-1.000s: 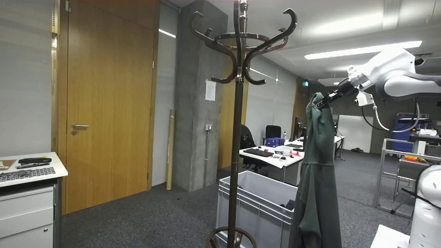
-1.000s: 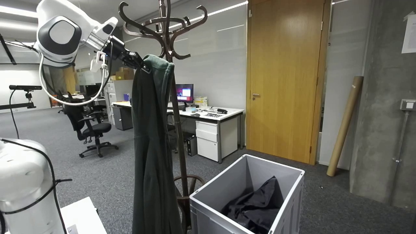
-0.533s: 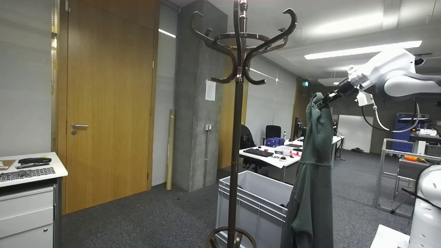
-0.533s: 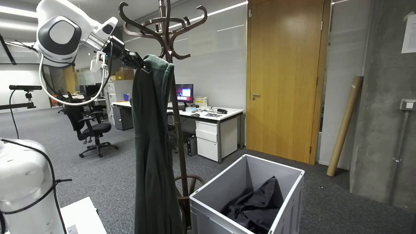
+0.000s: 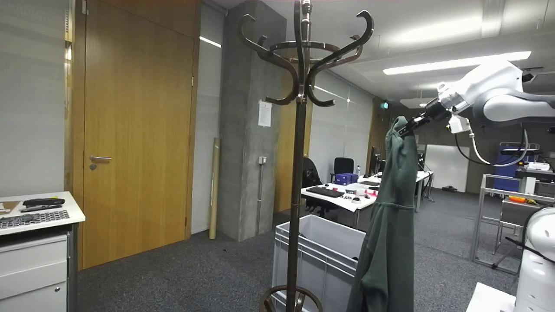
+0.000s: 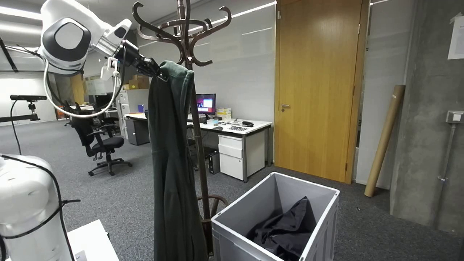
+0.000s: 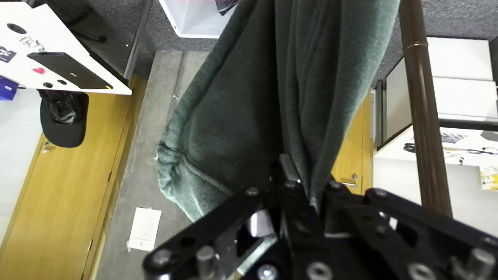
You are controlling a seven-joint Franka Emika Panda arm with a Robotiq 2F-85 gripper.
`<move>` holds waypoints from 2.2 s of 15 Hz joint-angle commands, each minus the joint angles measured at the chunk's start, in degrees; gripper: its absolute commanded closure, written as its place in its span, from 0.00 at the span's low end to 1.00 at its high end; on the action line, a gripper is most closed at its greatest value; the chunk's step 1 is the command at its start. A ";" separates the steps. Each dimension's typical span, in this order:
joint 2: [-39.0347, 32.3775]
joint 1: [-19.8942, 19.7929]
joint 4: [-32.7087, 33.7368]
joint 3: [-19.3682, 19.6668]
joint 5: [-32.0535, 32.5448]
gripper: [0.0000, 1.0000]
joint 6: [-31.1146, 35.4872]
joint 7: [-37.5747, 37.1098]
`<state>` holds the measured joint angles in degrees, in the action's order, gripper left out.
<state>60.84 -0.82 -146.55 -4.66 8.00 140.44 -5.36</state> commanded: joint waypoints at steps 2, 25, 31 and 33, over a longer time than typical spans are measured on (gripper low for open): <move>-0.03 -0.47 0.13 -0.31 -0.68 0.91 -0.07 0.49; -1.06 -0.66 0.53 -0.35 -0.72 0.98 0.75 0.21; -11.47 -5.14 7.00 -0.90 0.47 0.98 5.70 -1.94; -14.90 -6.17 9.93 -1.11 0.68 0.98 6.67 -1.74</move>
<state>52.66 -4.66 -143.80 -4.96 8.02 144.48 -6.38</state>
